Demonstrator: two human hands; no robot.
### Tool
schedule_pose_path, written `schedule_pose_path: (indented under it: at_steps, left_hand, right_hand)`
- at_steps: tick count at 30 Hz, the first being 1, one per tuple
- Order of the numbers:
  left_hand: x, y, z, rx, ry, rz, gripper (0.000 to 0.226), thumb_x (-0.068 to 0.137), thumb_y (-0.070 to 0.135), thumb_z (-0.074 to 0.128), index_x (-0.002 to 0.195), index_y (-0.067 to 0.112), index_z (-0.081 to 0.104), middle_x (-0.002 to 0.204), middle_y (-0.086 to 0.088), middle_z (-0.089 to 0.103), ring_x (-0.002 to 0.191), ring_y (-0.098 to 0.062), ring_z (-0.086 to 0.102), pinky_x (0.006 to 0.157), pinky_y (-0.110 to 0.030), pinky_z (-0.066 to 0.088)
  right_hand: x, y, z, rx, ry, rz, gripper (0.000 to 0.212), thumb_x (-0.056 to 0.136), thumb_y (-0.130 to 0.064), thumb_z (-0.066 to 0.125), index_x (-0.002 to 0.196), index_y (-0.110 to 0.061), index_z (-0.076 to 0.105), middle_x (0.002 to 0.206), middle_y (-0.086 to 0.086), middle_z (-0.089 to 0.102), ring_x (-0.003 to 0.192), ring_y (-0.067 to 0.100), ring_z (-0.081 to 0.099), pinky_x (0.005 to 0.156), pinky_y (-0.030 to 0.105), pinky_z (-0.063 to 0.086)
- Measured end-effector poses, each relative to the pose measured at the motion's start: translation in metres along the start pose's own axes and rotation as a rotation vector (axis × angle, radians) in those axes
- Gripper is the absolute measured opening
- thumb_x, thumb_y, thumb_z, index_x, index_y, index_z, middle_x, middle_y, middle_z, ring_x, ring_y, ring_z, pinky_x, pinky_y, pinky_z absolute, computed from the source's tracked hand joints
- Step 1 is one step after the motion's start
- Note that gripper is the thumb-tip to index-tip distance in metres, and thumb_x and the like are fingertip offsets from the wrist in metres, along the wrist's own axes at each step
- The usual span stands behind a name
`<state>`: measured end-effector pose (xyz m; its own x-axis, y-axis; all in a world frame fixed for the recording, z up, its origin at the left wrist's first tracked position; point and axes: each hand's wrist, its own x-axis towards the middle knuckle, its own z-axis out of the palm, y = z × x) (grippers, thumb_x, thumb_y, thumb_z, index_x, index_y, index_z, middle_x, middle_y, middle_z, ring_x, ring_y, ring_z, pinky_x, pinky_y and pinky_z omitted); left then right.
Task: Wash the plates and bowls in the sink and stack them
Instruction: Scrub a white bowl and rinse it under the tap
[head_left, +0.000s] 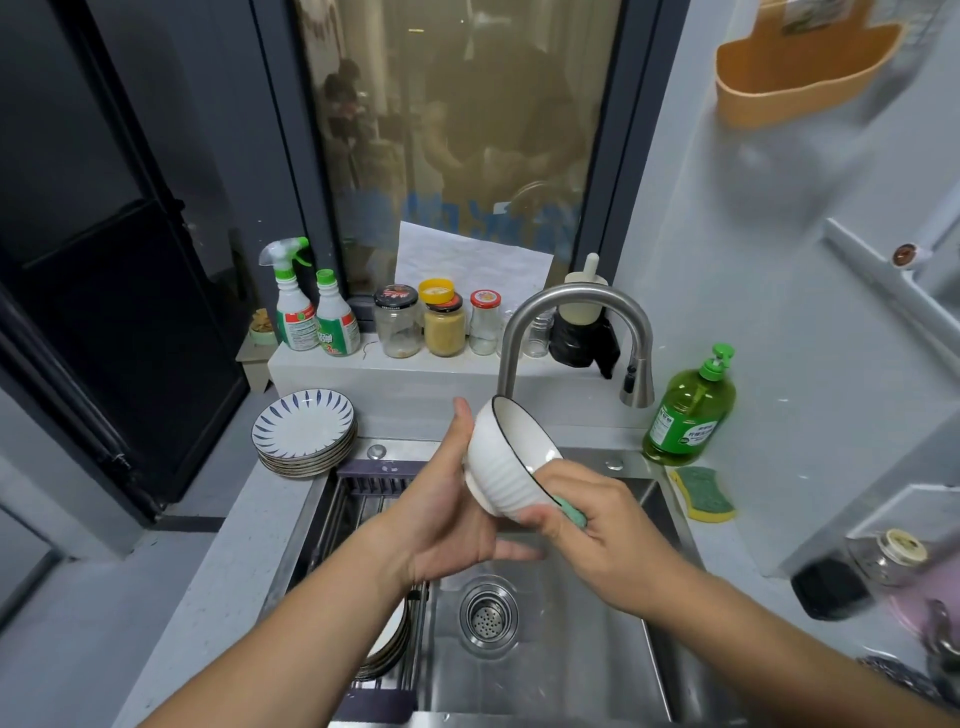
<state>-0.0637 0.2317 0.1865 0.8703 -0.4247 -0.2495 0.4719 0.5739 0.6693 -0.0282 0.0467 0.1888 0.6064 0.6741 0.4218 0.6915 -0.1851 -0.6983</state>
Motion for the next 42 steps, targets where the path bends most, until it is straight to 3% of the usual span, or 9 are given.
schedule_pose_path:
  at_steps: [5, 11, 17, 20, 25, 31, 35, 39, 42]
  left_hand:
    - [0.002, -0.014, 0.011, -0.074, 0.084, 0.351, 0.101, 0.046, 0.042, 0.103, 0.124, 0.004, 0.052, 0.093, -0.01, 0.075, 0.09, -0.025, 0.075, 0.074, -0.043, 0.063]
    - [-0.003, -0.007, 0.014, -0.057, 0.179, 0.237, 0.086, 0.037, 0.052, 0.102, 0.105, 0.005, 0.079, 0.089, -0.011, 0.072, 0.083, -0.025, 0.074, 0.07, -0.047, 0.065]
    - [-0.007, 0.001, 0.005, -0.002, 0.054, -0.167, 0.11, 0.071, 0.095, 0.047, 0.136, 0.008, 0.065, 0.136, -0.027, 0.061, 0.119, -0.043, 0.061, 0.105, -0.064, 0.042]
    - [-0.006, -0.003, 0.004, -0.002, -0.006, -0.053, 0.113, 0.066, 0.08, 0.074, 0.145, 0.002, 0.054, 0.142, -0.03, 0.056, 0.128, -0.047, 0.056, 0.103, -0.069, 0.045]
    - [-0.006, -0.014, 0.016, -0.02, 0.122, 0.128, 0.096, 0.036, 0.042, 0.104, 0.116, 0.002, 0.069, 0.092, -0.018, 0.076, 0.081, -0.031, 0.077, 0.067, -0.052, 0.064]
    - [0.003, -0.017, 0.001, -0.078, 0.105, -0.045, 0.106, 0.075, 0.092, 0.045, 0.132, 0.005, 0.067, 0.132, -0.03, 0.061, 0.109, -0.043, 0.065, 0.112, -0.075, 0.028]
    - [0.002, -0.009, 0.003, 0.079, 0.113, -0.058, 0.11, 0.074, 0.098, 0.03, 0.128, 0.012, 0.071, 0.135, -0.023, 0.064, 0.115, -0.038, 0.064, 0.113, -0.068, 0.029]
    - [-0.004, -0.01, -0.002, 0.128, 0.053, 0.199, 0.08, 0.076, 0.067, 0.074, 0.136, 0.015, 0.064, 0.143, -0.023, 0.058, 0.132, -0.039, 0.055, 0.116, -0.057, 0.036]
    - [-0.005, -0.008, -0.006, 0.128, -0.038, 0.249, 0.112, 0.064, 0.031, 0.097, 0.153, 0.002, 0.036, 0.151, -0.039, 0.038, 0.134, -0.047, 0.047, 0.115, -0.059, 0.035]
  right_hand:
    - [0.007, -0.006, 0.001, -0.055, 0.049, 0.032, 0.057, 0.095, -0.062, 0.047, 0.083, -0.01, 0.068, 0.081, -0.001, 0.059, 0.085, 0.014, 0.058, 0.077, 0.029, 0.047]
    - [-0.004, -0.003, 0.002, -0.169, -0.041, -0.028, 0.043, 0.097, -0.055, 0.05, 0.086, -0.015, 0.063, 0.091, -0.009, 0.055, 0.092, 0.01, 0.052, 0.083, 0.026, 0.044]
    - [0.001, 0.008, -0.024, -0.237, -0.128, -0.18, 0.043, 0.09, -0.056, 0.064, 0.082, -0.014, 0.068, 0.09, -0.001, 0.064, 0.089, 0.017, 0.056, 0.08, 0.031, 0.048]
    - [-0.002, 0.005, -0.022, -0.135, -0.097, -0.056, 0.051, 0.088, -0.063, 0.059, 0.079, -0.014, 0.066, 0.082, -0.005, 0.06, 0.083, 0.012, 0.055, 0.074, 0.032, 0.047]
    - [-0.006, 0.01, -0.021, -0.172, -0.16, -0.048, 0.044, 0.091, -0.058, 0.061, 0.077, -0.017, 0.06, 0.081, -0.007, 0.055, 0.082, 0.01, 0.052, 0.072, 0.032, 0.046]
    - [0.004, 0.003, -0.036, -0.147, -0.196, -0.067, 0.04, 0.085, -0.052, 0.07, 0.087, -0.012, 0.069, 0.091, -0.003, 0.064, 0.091, 0.017, 0.059, 0.08, 0.039, 0.049]
    - [0.001, -0.008, -0.032, 0.168, -0.132, 0.185, 0.03, 0.077, -0.05, 0.073, 0.076, -0.021, 0.066, 0.077, -0.008, 0.058, 0.071, 0.008, 0.055, 0.065, 0.03, 0.045]
    - [-0.001, -0.006, -0.037, 0.414, -0.071, 0.316, 0.055, 0.07, -0.05, 0.078, 0.082, 0.001, 0.061, 0.07, -0.003, 0.054, 0.065, 0.006, 0.049, 0.058, 0.021, 0.04]
    - [0.003, -0.007, -0.037, 0.773, -0.042, 0.429, 0.056, 0.057, -0.043, 0.094, 0.09, -0.006, 0.069, 0.082, 0.007, 0.066, 0.076, 0.016, 0.063, 0.065, 0.027, 0.055]
